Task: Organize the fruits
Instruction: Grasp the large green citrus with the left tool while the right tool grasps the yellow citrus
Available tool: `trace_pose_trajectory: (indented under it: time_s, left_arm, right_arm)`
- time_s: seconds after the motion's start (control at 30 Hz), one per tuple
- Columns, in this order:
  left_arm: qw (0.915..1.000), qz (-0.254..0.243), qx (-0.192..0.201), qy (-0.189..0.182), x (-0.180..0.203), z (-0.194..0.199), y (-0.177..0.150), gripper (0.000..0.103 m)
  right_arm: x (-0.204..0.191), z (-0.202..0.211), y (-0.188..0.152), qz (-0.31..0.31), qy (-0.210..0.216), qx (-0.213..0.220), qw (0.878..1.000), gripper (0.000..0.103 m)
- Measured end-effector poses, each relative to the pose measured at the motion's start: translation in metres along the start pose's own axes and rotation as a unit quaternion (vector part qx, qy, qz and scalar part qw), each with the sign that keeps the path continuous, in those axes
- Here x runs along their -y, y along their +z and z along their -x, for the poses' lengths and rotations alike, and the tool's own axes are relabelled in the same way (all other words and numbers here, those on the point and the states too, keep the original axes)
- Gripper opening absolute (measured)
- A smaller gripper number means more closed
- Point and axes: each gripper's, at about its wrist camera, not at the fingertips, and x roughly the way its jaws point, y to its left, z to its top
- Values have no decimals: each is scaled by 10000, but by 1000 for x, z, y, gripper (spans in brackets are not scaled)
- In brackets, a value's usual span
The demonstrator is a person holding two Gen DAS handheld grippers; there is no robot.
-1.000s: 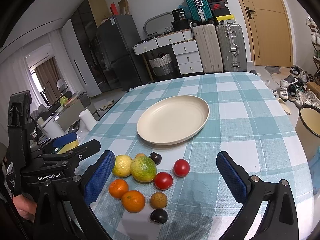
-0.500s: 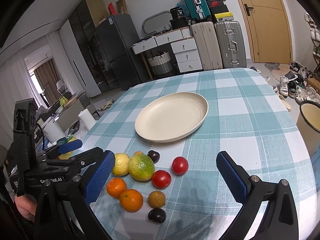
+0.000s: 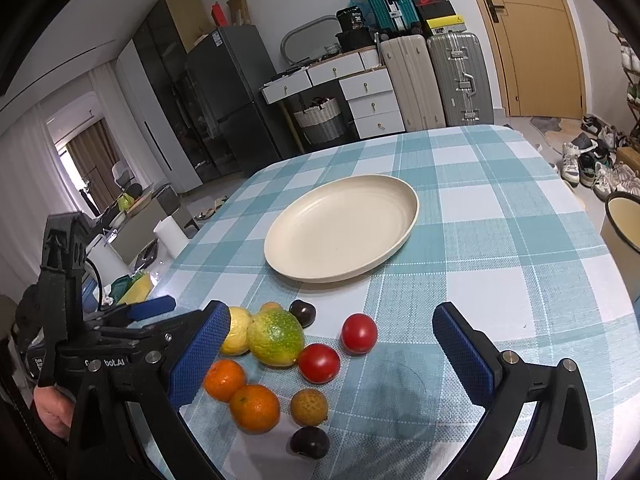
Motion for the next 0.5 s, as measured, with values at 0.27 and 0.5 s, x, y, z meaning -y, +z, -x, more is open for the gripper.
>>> trace_pose_trajectory:
  time_s: [0.27, 0.5]
  left_arm:
    - [9976, 254, -402, -501, -16, -28, -1, 93]
    - [9952, 225, -517, -805, -16, -35, 1, 74]
  right_arm:
    - [0, -8, 0, 35, 34, -69, 10000, 103]
    - [0, -12, 1, 18, 57, -95, 9999, 103]
